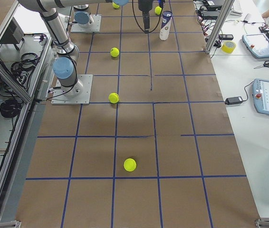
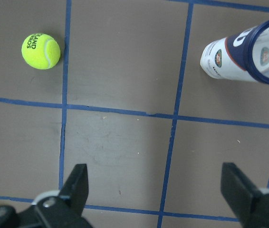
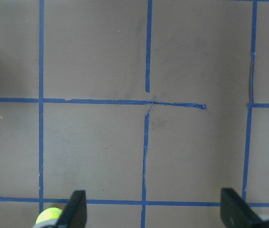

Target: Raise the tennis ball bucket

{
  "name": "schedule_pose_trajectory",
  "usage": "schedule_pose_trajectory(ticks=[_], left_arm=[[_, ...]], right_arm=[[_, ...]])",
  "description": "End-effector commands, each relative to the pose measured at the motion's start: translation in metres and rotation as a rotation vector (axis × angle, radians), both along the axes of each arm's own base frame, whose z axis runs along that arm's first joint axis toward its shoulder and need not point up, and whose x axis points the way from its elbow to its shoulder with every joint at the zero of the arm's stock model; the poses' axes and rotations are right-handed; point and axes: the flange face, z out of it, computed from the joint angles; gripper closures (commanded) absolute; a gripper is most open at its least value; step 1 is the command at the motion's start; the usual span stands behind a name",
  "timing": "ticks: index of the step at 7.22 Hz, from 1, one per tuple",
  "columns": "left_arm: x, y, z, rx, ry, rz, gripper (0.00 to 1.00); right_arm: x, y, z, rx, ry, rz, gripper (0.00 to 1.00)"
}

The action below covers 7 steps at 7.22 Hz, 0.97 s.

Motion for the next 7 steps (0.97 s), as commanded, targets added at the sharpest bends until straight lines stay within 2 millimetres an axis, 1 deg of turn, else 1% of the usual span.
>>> schedule_pose_trajectory(ticks=[1,2,3,4,7], left_arm=[[-0.003,0.015,0.005,-0.006,0.005,-0.004,0.00],[-0.004,0.027,0.014,0.008,0.005,-0.004,0.00],[-0.006,0.034,0.018,0.011,0.006,-0.006,0.00],[-0.006,0.037,0.018,0.013,0.003,-0.006,0.00],[-0.005,0.035,0.014,0.019,0.005,-0.004,0.00]], right_arm=[[0.000,0.000,0.000,-0.001,0.001,0.000,0.00],[0.000,0.001,0.001,-0.002,0.001,0.000,0.00],[0.000,0.000,0.000,-0.001,-0.001,0.000,0.00],[0.000,0.001,0.001,-0.002,-0.001,0.000,0.00],[0.000,0.000,0.000,0.001,-0.001,0.000,0.00]])
